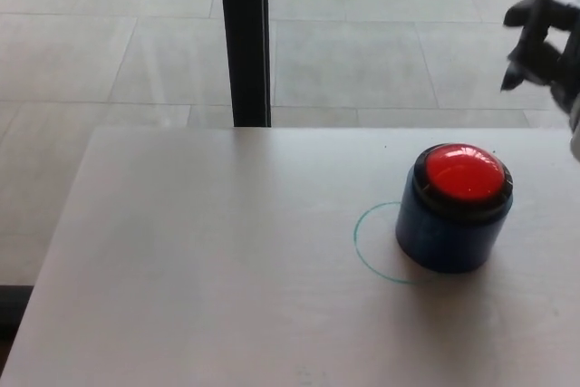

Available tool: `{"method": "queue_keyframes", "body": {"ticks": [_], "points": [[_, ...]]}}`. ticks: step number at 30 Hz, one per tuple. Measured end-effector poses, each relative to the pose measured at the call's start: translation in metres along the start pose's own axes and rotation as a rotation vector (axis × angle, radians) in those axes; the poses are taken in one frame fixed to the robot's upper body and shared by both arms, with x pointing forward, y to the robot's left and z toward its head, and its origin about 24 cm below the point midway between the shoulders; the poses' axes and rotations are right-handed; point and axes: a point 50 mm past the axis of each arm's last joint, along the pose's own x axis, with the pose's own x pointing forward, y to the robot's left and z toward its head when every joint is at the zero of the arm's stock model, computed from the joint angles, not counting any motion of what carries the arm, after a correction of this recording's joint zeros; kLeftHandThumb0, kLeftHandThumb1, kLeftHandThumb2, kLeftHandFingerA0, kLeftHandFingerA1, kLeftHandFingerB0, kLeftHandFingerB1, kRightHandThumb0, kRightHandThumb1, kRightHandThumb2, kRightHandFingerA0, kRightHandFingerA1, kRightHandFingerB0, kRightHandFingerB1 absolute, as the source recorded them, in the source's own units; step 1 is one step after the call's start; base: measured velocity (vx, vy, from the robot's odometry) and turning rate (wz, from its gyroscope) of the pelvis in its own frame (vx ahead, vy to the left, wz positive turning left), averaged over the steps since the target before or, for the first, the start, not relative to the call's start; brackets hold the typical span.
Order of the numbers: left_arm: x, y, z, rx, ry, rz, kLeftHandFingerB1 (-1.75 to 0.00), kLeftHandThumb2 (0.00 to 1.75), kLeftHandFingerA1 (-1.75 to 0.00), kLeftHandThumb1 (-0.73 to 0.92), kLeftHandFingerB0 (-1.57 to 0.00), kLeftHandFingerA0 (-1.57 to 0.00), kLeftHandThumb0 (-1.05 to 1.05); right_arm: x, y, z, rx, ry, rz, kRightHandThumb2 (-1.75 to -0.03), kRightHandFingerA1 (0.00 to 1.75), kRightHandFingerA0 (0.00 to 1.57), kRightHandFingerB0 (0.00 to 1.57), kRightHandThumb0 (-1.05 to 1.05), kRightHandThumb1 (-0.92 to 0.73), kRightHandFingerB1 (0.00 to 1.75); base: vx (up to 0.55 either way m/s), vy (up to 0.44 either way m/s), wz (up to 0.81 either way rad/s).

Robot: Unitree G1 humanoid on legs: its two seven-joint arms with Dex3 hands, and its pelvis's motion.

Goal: The robot uses its right hand to press the red button kept in the middle of the desk

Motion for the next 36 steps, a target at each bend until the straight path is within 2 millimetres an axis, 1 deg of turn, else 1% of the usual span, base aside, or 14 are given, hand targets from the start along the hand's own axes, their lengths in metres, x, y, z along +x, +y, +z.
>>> {"method": "queue_keyframes", "body": {"ticks": [5, 8, 19, 20, 22, 26, 27, 28, 29, 30, 31, 32, 35, 36], "points": [[0.0, 0.003, -0.005, 0.008, 0.011, 0.006, -0.71, 1.1, -1.04, 0.89, -0.09, -0.42, -0.52, 0.002, -0.023, 0.03, 0.074, -0.075, -0.049, -1.44, 1.75, 1.03, 0.79, -0.28, -0.41, 1.56, 0.0, 0.0, 0.0], [0.0, 0.004, -0.005, 0.003, 0.013, 0.008, -0.68, 1.09, -0.93, 0.88, 0.0, -0.21, -0.51, 0.001, -0.046, 0.049, 0.114, -0.117, -0.099, -1.42, 1.75, 0.98, 0.73, -0.27, -0.42, 1.6, 0.0, 0.0, 0.0], [0.0, 0.007, -0.008, -0.02, 0.021, 0.013, -0.75, 1.1, -1.01, 0.85, 0.0, -0.05, -0.52, -0.045, -0.179, 0.096, 0.114, -0.241, -0.423, -1.46, 1.75, 1.08, 0.82, -0.29, -0.34, 1.55, 0.0, 0.0, 0.0], [0.0, 0.007, -0.008, -0.023, 0.021, 0.012, -0.71, 1.1, -0.94, 0.88, -0.04, -0.25, -0.53, -0.052, -0.19, 0.096, 0.099, -0.24, -0.456, -1.44, 1.75, 1.11, 0.84, -0.28, -0.3, 1.5, 0.0, 0.0, 0.0], [0.0, 0.007, -0.008, -0.023, 0.021, 0.013, -0.72, 1.1, -1.0, 0.86, 0.0, -0.06, -0.53, -0.065, -0.208, 0.091, 0.079, -0.231, -0.509, -1.21, 1.47, 1.37, 0.95, -0.42, -0.47, 1.21, 0.0, 0.0, 0.0], [0.0, 0.007, -0.007, -0.024, 0.018, 0.011, -0.68, 1.06, -0.93, 0.88, -0.01, -0.15, -0.52, -0.09, -0.238, 0.073, 0.056, -0.197, -0.6, -1.07, 1.44, 1.37, 0.88, -0.53, -0.46, 1.12, 0.0, 0.0, 0.0], [0.0, 0.007, -0.007, -0.024, 0.018, 0.011, -0.67, 1.1, -0.85, 0.86, 0.0, -0.13, -0.5, -0.095, -0.243, 0.069, 0.058, -0.192, -0.618, -1.04, 1.75, 1.15, 0.86, -0.46, -0.45, 1.16, 0.0, 0.0, 0.0], [0.0, 0.007, -0.007, -0.024, 0.018, 0.012, -0.67, 1.1, -0.85, 0.86, 0.0, -0.13, -0.5, -0.1, -0.248, 0.066, 0.061, -0.19, -0.633, -1.04, 1.75, 1.15, 0.86, -0.46, -0.45, 1.16, 0.0, 0.0, 0.0], [0.0, 0.007, -0.007, -0.025, 0.018, 0.011, -0.7, 1.1, -0.88, 0.87, -0.03, -0.16, -0.51, -0.108, -0.254, 0.061, 0.063, -0.186, -0.658, -1.15, 1.43, 1.4, 0.96, -0.52, -0.41, 1.01, 0.0, 0.0, 0.0], [0.0, 0.007, -0.007, -0.024, 0.017, 0.011, -0.68, 1.11, -0.89, 0.86, -0.01, -0.18, -0.51, -0.115, -0.261, 0.057, 0.067, -0.183, -0.684, -1.22, 1.69, 1.22, 1.01, -0.48, -0.33, 1.02, 0.0, 0.0, 0.0], [0.0, 0.006, -0.007, -0.023, 0.016, 0.011, -0.68, 1.1, -0.89, 0.87, -0.01, -0.18, -0.51, -0.126, -0.269, 0.05, 0.078, -0.179, -0.722, -1.18, 1.43, 1.41, 0.95, -0.51, -0.47, 1.01, 0.0, 0.0, 0.0], [0.0, 0.006, -0.007, -0.022, 0.016, 0.01, -0.68, 1.07, -0.88, 0.89, -0.03, -0.19, -0.51, -0.131, -0.273, 0.046, 0.082, -0.177, -0.737, -1.12, 1.67, 1.27, 1.04, -0.52, -0.41, 0.98, 0.0, 0.0, 0.0], [0.0, 0.006, -0.006, -0.022, 0.014, 0.01, -0.7, 1.08, -0.9, 0.89, -0.04, -0.19, -0.52, -0.153, -0.287, 0.025, 0.117, -0.149, -0.817, -1.1, 1.45, 1.46, 1.0, -0.59, -0.45, 0.99, 0.0, 0.0, 0.0], [0.0, 0.006, -0.005, -0.023, 0.013, 0.009, -0.7, 1.13, -0.94, 0.87, -0.07, -0.31, -0.52, -0.166, -0.294, 0.01, 0.139, -0.125, -0.867, -0.88, 1.7, 1.25, 0.86, -0.62, -0.57, 0.91, 0.0, 0.0, 0.0]]}}
